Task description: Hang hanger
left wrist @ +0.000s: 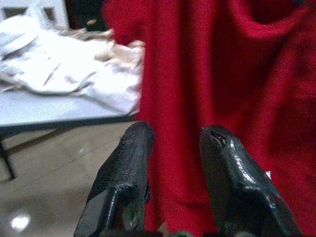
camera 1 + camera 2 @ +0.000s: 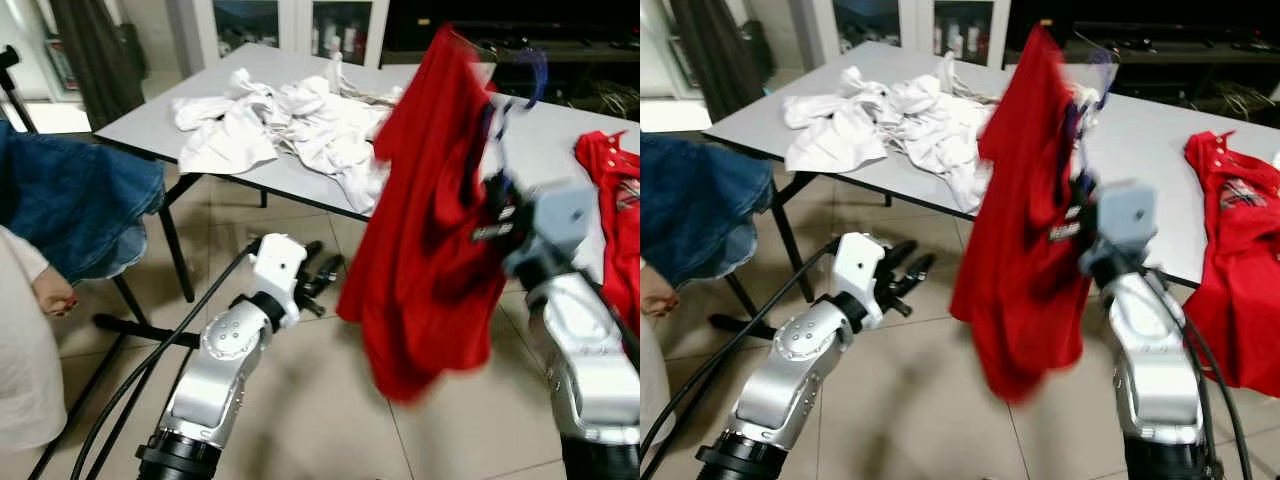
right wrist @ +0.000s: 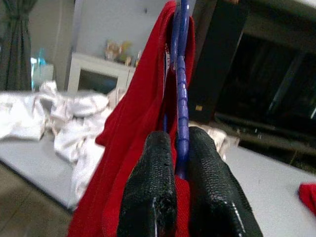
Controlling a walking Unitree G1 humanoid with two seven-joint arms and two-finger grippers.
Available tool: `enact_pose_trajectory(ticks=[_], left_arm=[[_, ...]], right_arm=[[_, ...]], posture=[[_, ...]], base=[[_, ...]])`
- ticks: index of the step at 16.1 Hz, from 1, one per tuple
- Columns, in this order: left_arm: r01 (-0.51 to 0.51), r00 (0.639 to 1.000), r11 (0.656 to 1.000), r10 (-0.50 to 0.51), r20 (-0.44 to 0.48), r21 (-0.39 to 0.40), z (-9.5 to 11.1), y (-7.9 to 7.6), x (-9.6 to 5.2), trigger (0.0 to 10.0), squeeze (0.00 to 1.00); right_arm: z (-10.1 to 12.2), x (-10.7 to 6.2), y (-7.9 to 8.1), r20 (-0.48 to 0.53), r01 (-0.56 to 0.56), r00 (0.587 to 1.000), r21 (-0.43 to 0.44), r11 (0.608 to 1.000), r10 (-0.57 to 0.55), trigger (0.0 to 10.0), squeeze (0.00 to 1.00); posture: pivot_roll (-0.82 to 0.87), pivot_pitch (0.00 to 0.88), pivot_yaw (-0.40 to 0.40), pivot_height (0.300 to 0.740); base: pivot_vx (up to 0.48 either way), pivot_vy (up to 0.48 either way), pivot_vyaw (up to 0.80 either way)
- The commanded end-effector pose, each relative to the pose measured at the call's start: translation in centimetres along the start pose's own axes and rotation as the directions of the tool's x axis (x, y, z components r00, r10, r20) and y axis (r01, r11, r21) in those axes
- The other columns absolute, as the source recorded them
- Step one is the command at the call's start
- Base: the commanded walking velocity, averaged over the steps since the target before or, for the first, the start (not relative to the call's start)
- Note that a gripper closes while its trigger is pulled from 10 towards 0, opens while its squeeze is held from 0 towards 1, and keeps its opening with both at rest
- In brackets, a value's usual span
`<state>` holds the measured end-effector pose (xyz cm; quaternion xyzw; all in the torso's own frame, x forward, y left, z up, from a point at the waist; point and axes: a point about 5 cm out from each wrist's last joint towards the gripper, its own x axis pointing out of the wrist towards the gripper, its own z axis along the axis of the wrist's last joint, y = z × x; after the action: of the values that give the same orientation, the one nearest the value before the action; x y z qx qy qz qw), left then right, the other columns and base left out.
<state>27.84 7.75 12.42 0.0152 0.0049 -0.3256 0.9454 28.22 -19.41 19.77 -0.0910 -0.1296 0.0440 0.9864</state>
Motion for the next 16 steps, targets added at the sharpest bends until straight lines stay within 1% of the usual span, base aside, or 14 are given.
enact_pose_trajectory(ticks=[1,2,3,4,6,8,9,11,13,16], left_arm=[[0.042,0.998,0.999,-0.044,0.040,0.032,1.0,-0.8,0.5,10.0,0.00],[0.038,0.998,0.998,-0.040,0.038,0.045,1.0,-1.0,0.6,10.0,0.00],[0.023,0.999,0.999,-0.025,0.039,0.038,1.0,-0.9,0.7,10.0,0.00],[0.013,0.999,0.999,-0.014,0.037,0.031,1.0,-0.7,0.8,10.0,0.00],[0.006,0.999,0.999,-0.007,0.040,0.038,1.1,-0.4,0.8,10.0,0.00],[0.004,0.999,0.999,-0.006,0.041,0.045,1.2,-0.2,0.8,10.0,0.00],[0.001,0.999,0.999,-0.003,0.042,0.051,1.2,-0.1,0.9,10.0,0.00],[0.000,0.999,0.999,-0.002,0.042,0.054,1.2,-0.1,0.9,10.0,0.00],[-0.004,0.999,0.998,0.001,0.042,0.057,1.2,-0.1,0.9,10.0,0.00],[-0.015,0.999,0.998,0.013,0.043,0.059,1.2,0.0,0.9,10.0,0.00]], right_arm=[[0.7,0.3,-0.4,0.042,0.013,0.999,-0.005,1.000,-0.013,10.0,0.00],[0.6,0.4,-0.2,0.044,0.011,0.999,-0.005,1.000,-0.011,10.0,0.00],[0.5,0.4,0.1,0.043,0.007,0.999,0.002,1.000,-0.007,10.0,0.00],[0.3,0.3,0.5,0.039,0.000,0.999,0.011,1.000,0.000,10.0,0.00],[0.2,0.2,0.8,0.038,-0.006,0.999,0.016,1.000,0.005,10.0,0.00],[0.3,0.2,0.8,0.043,-0.004,0.999,0.014,1.000,0.004,10.0,0.00],[0.9,0.5,0.0,0.069,0.038,0.997,0.007,0.999,-0.038,10.0,0.00],[1.3,0.8,-0.4,0.085,0.052,0.995,0.002,0.999,-0.052,10.0,0.00],[1.4,1.1,-0.5,0.089,0.050,0.995,-0.001,0.999,-0.049,10.0,0.00],[1.4,1.2,-0.1,0.089,0.030,0.996,0.001,1.000,-0.030,10.0,0.00]], posture=[[-0.06,0.000,-0.042,0.740],[-0.06,0.000,-0.042,0.740],[-0.06,0.000,-0.041,0.740],[-0.06,0.000,-0.041,0.740],[-0.06,0.000,-0.041,0.740],[-0.06,0.000,-0.038,0.740],[-0.06,0.000,-0.036,0.740],[-0.06,0.000,-0.036,0.740],[-0.06,0.000,-0.039,0.740],[-0.05,0.000,-0.042,0.740]], base=[[0.000,0.000,0.00],[0.000,0.000,0.00],[0.000,0.000,0.00],[0.000,0.000,0.00],[0.000,0.000,0.00],[0.307,0.000,0.00],[0.345,0.000,0.00],[0.347,0.000,0.00],[0.347,0.000,0.00],[0.346,0.000,0.00]])
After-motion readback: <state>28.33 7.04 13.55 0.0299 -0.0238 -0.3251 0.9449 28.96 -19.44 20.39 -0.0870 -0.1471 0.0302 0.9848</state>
